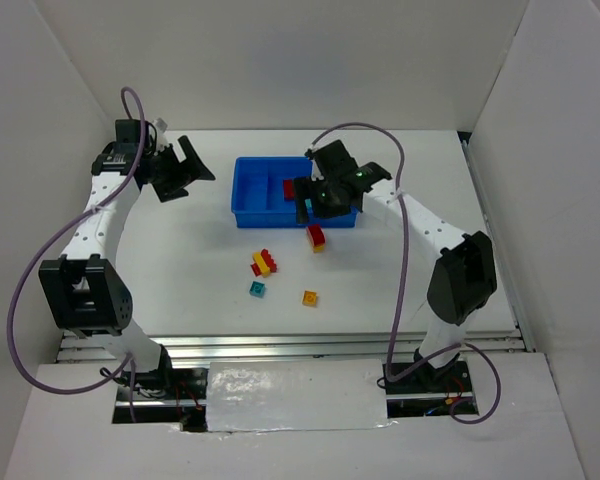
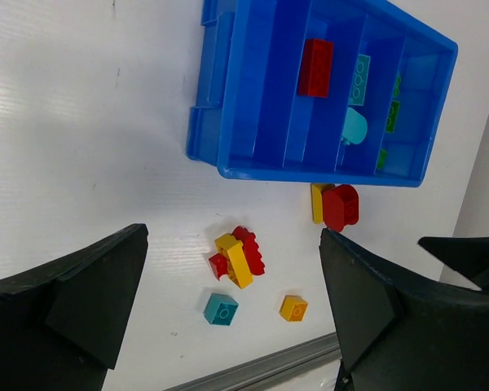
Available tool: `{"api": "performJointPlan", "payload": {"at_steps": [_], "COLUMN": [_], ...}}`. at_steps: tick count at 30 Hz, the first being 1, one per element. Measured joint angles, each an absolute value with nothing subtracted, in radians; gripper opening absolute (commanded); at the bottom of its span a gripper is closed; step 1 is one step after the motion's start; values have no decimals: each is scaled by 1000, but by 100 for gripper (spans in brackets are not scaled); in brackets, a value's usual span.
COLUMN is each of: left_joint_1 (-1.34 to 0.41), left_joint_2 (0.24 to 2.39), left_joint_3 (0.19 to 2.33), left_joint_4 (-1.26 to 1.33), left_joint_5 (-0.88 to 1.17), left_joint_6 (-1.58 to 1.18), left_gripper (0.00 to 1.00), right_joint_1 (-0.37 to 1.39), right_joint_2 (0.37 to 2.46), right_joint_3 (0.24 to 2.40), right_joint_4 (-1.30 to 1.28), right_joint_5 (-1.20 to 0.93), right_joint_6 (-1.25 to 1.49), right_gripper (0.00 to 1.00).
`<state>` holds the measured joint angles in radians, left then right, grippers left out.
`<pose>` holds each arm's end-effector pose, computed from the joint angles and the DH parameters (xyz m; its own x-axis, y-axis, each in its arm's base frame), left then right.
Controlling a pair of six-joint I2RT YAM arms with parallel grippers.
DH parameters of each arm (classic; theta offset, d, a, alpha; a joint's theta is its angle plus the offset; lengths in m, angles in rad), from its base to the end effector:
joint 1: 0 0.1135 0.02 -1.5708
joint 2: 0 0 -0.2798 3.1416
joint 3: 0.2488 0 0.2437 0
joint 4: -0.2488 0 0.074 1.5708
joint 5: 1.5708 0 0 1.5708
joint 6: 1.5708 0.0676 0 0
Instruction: Sort the legos into containers by color
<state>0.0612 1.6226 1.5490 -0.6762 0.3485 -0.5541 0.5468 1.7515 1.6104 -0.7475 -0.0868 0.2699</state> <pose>0.3758 -0.0001 0.3417 -0.6794 -0.5371 -0.4999 -0.1947 0.7888 -0.5830 0.3401 0.2139 0.3052 -0.7896 -0.1696 -0.5897 -0.3674 0.9004 0.2330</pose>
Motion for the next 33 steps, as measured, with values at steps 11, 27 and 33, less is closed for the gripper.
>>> {"api": "performJointPlan", "payload": {"at_steps": [11, 27, 33], "left_joint_1": [48, 44, 44], "left_joint_2": [1649, 1653, 1654], "left_joint_3": [1549, 1571, 1571], "left_joint_4": [-668, -673, -682], "left_joint_5": [385, 384, 381], "left_joint_6": [-555, -553, -552], "left_gripper": [99, 99, 100], "right_joint_1": [576, 576, 585], "right_joint_2": [1875, 2005, 1999], "right_joint_3": [1568, 1576, 1568], "right_joint_4": [-760, -701, -657], "right_joint_5": [65, 23, -15], "right_joint_6": [218, 216, 226], "right_gripper": [80, 41, 0]}}
